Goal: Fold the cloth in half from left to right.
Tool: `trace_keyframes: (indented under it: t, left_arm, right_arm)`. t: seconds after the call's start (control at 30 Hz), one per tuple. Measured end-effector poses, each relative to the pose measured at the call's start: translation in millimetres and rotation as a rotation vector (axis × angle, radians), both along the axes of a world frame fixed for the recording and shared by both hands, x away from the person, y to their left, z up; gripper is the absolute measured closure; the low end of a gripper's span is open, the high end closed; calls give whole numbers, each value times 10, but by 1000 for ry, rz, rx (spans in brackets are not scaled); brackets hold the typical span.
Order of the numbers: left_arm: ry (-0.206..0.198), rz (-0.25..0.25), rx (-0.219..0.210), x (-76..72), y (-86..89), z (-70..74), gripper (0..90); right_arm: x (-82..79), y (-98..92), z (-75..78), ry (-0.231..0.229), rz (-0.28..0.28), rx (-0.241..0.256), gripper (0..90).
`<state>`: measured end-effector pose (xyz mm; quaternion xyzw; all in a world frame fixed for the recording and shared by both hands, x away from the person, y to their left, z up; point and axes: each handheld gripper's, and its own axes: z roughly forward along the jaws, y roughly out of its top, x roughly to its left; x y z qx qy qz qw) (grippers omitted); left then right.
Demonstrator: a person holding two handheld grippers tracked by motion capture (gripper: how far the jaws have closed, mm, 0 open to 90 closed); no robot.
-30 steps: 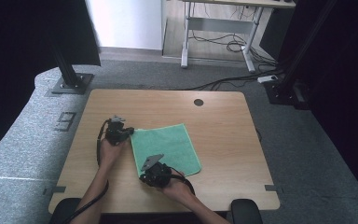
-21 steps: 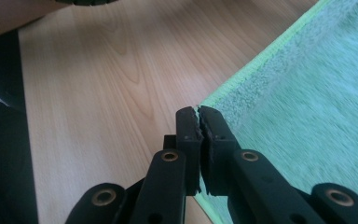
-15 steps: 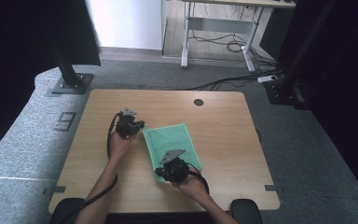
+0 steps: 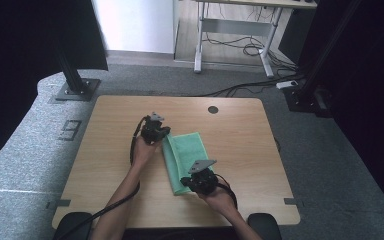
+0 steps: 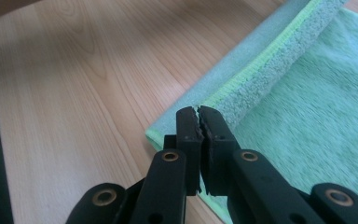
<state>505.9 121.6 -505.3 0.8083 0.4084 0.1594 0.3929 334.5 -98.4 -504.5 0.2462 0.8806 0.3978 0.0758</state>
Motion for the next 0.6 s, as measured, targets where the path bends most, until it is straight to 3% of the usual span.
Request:
trace_keyframes:
  t: [0.6]
  left_arm:
    - [-8,-67,43,128,-504,47,873]
  right_arm:
    - [1,-414,-9,-4,-76,-10,860]
